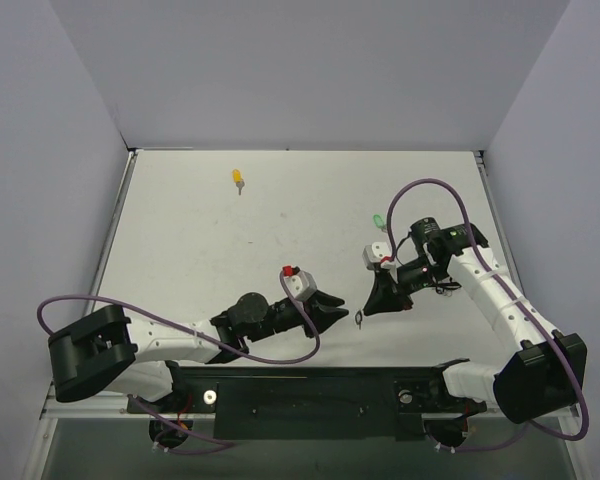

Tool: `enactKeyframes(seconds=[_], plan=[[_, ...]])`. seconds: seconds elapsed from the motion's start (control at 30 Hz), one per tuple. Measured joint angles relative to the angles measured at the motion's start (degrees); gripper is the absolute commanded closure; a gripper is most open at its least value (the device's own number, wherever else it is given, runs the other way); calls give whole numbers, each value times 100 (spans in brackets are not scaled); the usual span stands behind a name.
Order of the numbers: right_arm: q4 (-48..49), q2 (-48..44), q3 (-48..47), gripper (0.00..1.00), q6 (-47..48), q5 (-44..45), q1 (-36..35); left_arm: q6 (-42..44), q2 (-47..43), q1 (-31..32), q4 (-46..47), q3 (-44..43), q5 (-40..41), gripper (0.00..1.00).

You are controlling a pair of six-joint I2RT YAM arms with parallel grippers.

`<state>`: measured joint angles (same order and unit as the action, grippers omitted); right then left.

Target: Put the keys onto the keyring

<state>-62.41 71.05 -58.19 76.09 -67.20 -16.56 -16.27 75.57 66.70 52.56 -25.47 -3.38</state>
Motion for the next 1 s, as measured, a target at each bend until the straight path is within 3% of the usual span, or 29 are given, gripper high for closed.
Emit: enactKeyframes(seconds=[0.27,0.7,1.0], plan=[[-17,0,2,100,33,-186,116,4,389,79,673,-7,-28,65],[-37,0,2,100,46,-280,127,-9,664,127,942,-140,-131,66],[-39,-2,2,100,63,-293,127,-33,745,146,986,-203,-186,78]])
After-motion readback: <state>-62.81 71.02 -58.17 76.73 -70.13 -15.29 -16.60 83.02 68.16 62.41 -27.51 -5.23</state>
